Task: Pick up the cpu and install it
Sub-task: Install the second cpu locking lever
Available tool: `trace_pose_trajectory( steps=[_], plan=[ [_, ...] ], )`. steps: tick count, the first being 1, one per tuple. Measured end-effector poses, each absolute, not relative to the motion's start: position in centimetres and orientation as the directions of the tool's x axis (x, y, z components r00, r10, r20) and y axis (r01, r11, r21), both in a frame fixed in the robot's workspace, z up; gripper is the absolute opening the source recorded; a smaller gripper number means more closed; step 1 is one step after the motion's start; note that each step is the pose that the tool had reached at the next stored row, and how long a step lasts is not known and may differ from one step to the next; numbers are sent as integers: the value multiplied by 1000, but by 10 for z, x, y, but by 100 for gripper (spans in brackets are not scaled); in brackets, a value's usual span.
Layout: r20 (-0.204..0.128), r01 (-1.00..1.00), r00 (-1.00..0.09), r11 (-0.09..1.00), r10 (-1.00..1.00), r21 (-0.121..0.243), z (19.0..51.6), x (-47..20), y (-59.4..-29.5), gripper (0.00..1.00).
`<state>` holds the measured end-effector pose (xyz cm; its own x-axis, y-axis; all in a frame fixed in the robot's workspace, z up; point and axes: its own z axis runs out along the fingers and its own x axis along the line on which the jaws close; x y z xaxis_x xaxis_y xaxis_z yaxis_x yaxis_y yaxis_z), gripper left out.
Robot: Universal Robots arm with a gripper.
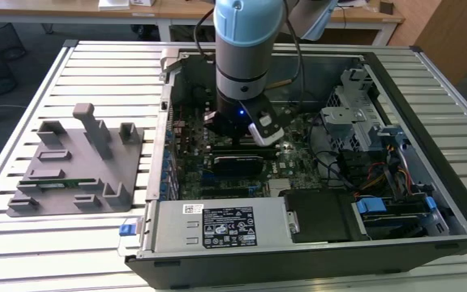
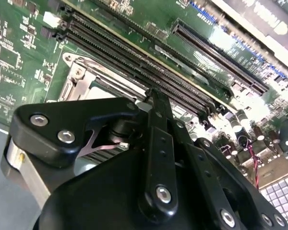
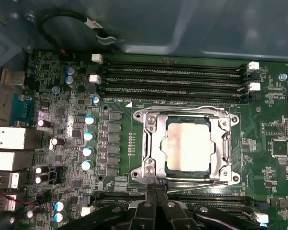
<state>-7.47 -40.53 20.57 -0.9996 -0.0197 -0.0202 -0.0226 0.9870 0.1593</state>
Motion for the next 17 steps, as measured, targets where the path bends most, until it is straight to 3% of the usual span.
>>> trace_pose_trajectory(
  steps=[17],
  plan=[
    [-21,-23,-1000,977,-19,214,202,-84,-419,11]
  ],
)
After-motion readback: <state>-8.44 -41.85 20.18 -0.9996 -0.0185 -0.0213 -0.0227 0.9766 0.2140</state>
